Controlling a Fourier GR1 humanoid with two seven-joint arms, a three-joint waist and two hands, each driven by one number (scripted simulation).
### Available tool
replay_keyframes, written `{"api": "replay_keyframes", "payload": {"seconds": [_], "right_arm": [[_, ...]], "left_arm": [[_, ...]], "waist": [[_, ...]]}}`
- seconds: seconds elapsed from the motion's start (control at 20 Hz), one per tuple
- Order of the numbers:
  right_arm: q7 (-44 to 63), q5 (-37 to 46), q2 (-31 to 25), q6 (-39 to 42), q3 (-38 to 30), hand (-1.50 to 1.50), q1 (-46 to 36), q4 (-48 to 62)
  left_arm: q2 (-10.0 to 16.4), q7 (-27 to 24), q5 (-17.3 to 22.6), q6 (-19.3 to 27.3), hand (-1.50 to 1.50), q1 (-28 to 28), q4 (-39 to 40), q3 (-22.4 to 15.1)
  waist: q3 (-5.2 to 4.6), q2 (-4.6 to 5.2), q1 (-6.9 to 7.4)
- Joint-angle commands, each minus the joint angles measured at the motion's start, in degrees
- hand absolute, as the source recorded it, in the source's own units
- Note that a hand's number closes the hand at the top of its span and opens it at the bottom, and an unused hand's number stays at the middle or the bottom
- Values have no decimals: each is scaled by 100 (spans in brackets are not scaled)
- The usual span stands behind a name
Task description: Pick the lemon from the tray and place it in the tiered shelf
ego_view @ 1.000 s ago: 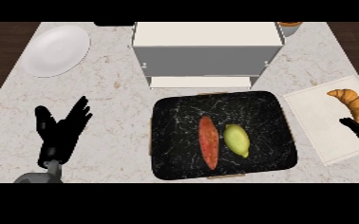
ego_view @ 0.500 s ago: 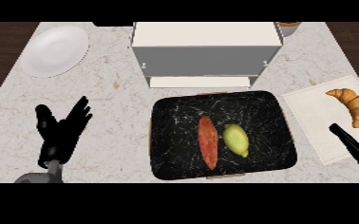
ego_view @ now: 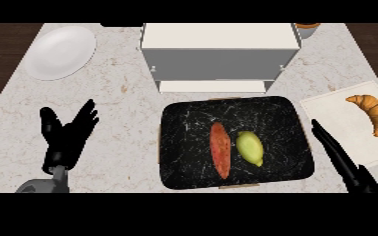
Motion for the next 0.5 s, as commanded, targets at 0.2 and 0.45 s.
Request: {"api": "replay_keyframes", "payload": {"seconds": [0.2,0.45], "right_arm": [[729,1154,306,58,508,-150,-131,29],[1104,1718,753,-256,806,-150,-22,150]], "left_arm": [[87,201,-24,-331,0,145,-202,241],[-157,110,-320,-148,0,-371,399,327]], "waist": [[2,0,3],[1,3,-24]]}}
